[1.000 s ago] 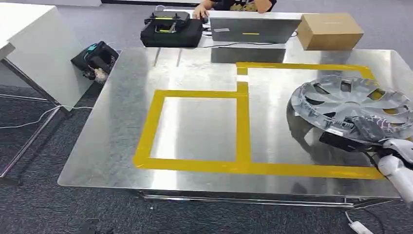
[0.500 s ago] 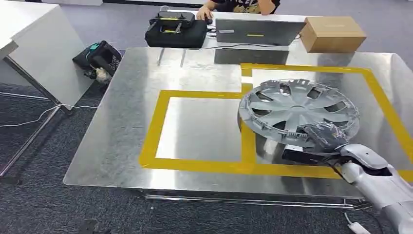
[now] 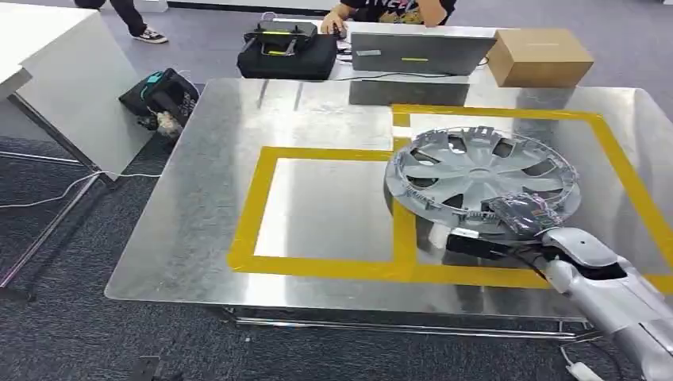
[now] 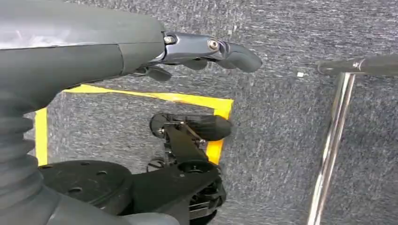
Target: Take the parts from the cabinet and place them on the table.
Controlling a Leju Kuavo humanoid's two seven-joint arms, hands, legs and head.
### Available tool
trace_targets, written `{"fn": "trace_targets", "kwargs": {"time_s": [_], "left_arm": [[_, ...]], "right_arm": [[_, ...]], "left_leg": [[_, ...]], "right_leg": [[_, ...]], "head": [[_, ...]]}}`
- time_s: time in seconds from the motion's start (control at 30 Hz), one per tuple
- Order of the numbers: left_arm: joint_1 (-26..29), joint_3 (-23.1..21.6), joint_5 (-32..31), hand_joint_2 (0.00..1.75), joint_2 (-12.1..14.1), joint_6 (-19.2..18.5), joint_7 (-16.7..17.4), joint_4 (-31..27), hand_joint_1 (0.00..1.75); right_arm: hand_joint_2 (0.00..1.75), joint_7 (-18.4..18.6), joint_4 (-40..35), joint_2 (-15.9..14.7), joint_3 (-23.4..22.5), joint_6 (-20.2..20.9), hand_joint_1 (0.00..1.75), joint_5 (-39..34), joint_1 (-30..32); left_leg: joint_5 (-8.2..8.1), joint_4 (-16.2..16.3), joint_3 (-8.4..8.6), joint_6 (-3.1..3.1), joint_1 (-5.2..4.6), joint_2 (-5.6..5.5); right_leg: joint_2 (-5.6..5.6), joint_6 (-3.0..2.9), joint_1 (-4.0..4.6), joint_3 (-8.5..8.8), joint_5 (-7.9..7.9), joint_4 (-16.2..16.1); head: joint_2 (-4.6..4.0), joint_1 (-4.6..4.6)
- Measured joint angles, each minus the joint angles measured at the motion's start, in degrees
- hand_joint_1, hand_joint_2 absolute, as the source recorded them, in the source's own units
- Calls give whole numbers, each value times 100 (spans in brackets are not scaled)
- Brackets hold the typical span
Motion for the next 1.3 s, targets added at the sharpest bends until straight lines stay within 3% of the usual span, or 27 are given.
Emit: {"fn": "trace_targets", "kwargs": {"time_s": [0.17, 0.77, 1.3], "left_arm": [[2, 0, 17, 175, -2, 28, -13, 0, 0], [20, 0, 26, 175, 0, 50, -15, 0, 0], [32, 4, 52, 175, 0, 50, -15, 0, 0]], "right_arm": [[175, 435, 98, 53, 46, -157, 175, 144, -44], [175, 426, 315, 236, -44, -39, 175, 111, -61], [175, 717, 498, 420, -190, 61, 175, 149, -118]], "left_leg": [[1, 0, 0, 1, 0, -3], [5, 0, 3, 6, 0, -3], [11, 0, 4, 15, -1, -3]], "right_leg": [[-5, 0, 0, 3, 0, 0], [-4, 2, 0, 4, 4, 0], [-6, 7, 0, 9, 9, 0]], "head": [[0, 0], [0, 0], [0, -2]]}}
